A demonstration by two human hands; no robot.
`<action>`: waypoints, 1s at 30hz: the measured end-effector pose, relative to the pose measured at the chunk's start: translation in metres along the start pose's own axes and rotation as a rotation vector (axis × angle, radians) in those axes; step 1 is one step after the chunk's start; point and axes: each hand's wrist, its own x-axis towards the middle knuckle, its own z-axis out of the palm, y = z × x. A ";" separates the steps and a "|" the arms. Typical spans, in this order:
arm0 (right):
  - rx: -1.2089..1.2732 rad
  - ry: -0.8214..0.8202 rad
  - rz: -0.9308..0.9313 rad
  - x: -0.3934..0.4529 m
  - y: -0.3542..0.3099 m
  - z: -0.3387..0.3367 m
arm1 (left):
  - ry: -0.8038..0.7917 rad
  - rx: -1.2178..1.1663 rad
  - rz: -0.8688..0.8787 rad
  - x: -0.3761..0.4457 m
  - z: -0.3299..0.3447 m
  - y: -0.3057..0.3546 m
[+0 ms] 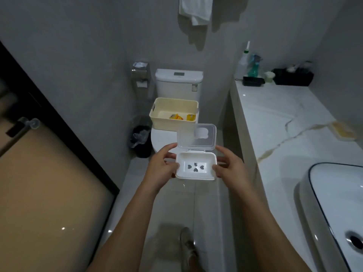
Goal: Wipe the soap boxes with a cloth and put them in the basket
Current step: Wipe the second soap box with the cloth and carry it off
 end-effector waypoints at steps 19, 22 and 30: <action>-0.094 -0.081 0.122 0.299 -0.042 0.139 | 0.058 0.034 -0.161 0.301 -0.093 -0.017; -0.104 -0.051 0.158 0.331 -0.038 0.154 | 0.032 0.020 -0.164 0.342 -0.098 -0.029; -0.041 -0.017 0.319 0.408 -0.012 0.209 | -0.101 0.062 -0.199 0.451 -0.117 -0.088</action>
